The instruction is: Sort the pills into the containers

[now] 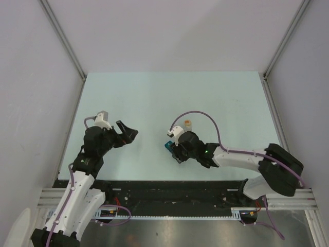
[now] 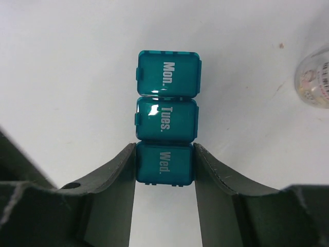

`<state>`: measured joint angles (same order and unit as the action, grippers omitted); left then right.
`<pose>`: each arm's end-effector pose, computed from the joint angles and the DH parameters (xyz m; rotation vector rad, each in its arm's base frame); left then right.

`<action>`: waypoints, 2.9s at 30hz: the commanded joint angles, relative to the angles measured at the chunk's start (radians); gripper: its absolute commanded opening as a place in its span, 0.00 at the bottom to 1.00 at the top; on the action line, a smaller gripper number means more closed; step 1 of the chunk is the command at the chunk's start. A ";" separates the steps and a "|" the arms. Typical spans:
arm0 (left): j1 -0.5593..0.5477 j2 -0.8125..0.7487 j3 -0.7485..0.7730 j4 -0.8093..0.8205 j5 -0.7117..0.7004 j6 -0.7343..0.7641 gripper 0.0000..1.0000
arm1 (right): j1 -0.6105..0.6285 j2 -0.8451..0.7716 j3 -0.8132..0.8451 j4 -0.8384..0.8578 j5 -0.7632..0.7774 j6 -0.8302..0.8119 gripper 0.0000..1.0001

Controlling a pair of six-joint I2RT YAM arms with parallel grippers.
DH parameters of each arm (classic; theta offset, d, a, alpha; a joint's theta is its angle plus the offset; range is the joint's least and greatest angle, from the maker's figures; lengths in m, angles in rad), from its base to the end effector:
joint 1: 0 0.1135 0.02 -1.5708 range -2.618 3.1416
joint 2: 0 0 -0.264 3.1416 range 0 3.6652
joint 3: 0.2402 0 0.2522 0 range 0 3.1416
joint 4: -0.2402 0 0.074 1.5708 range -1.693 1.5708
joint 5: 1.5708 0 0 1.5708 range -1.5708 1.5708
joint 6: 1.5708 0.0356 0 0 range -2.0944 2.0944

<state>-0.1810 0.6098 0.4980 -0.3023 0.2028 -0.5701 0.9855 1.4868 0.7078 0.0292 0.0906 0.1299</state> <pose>0.1496 -0.0347 0.2532 -0.2610 2.0248 -0.6806 0.1653 0.2436 0.1726 -0.9371 2.1676 0.4530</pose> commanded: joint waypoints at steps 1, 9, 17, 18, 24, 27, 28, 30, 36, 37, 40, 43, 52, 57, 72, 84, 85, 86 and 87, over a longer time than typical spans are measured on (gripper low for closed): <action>-0.023 -0.018 0.065 0.019 0.176 -0.091 1.00 | 0.089 -0.221 0.036 -0.067 -0.011 -0.016 0.05; -0.317 -0.054 0.088 0.029 0.077 -0.227 1.00 | 0.283 -0.448 0.038 -0.101 0.115 -0.015 0.05; -0.457 -0.039 0.097 0.063 0.029 -0.312 0.89 | 0.344 -0.517 0.042 -0.130 0.208 0.001 0.05; -0.465 -0.036 0.093 0.074 0.030 -0.320 0.87 | 0.344 -0.516 0.044 -0.132 0.218 -0.004 0.05; -0.540 -0.009 0.085 0.104 0.007 -0.350 0.74 | 0.352 -0.519 0.055 -0.137 0.233 -0.007 0.05; -0.589 0.013 0.082 0.135 -0.015 -0.369 0.71 | 0.360 -0.523 0.059 -0.132 0.242 -0.010 0.05; -0.618 0.030 0.082 0.143 -0.023 -0.372 0.71 | 0.361 -0.523 0.059 -0.132 0.244 -0.013 0.05; -0.644 0.048 0.088 0.161 -0.035 -0.379 0.70 | 0.367 -0.525 0.065 -0.132 0.245 -0.013 0.05; -0.712 0.107 0.102 0.212 -0.065 -0.392 0.54 | 0.389 -0.531 0.074 -0.135 0.245 -0.019 0.05; -0.715 0.110 0.102 0.218 -0.068 -0.395 0.49 | 0.390 -0.533 0.075 -0.137 0.245 -0.021 0.05; -0.718 0.119 0.106 0.229 -0.066 -0.398 0.40 | 0.400 -0.537 0.076 -0.143 0.253 -0.021 0.05; -0.721 0.117 0.106 0.241 -0.063 -0.393 0.29 | 0.403 -0.537 0.075 -0.152 0.270 -0.021 0.06; -0.723 0.119 0.099 0.247 -0.037 -0.378 0.00 | 0.394 -0.568 0.075 -0.111 0.221 -0.010 0.03; -0.724 0.096 0.094 0.249 -0.039 -0.360 0.00 | 0.308 -0.619 0.075 -0.094 0.020 0.094 0.02; -0.724 0.079 0.105 0.258 -0.020 -0.336 0.00 | 0.133 -0.635 0.075 -0.005 -0.407 0.192 0.30; -0.723 0.067 0.102 0.266 -0.006 -0.335 0.00 | 0.058 -0.715 0.078 -0.127 -0.281 0.163 0.47; -0.726 0.068 0.102 0.264 -0.005 -0.335 0.00 | 0.048 -0.720 0.079 -0.130 -0.273 0.162 0.47; -0.724 0.067 0.102 0.269 -0.003 -0.332 0.00 | 0.044 -0.727 0.079 -0.141 -0.266 0.162 0.48; -0.726 0.067 0.102 0.267 -0.002 -0.332 0.00 | 0.039 -0.729 0.079 -0.146 -0.247 0.162 0.48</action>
<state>-0.8993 0.6846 0.5671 -0.0360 0.1726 -0.9325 1.0470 0.7910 0.7364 -0.1314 -0.1974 0.2886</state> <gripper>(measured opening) 0.327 0.474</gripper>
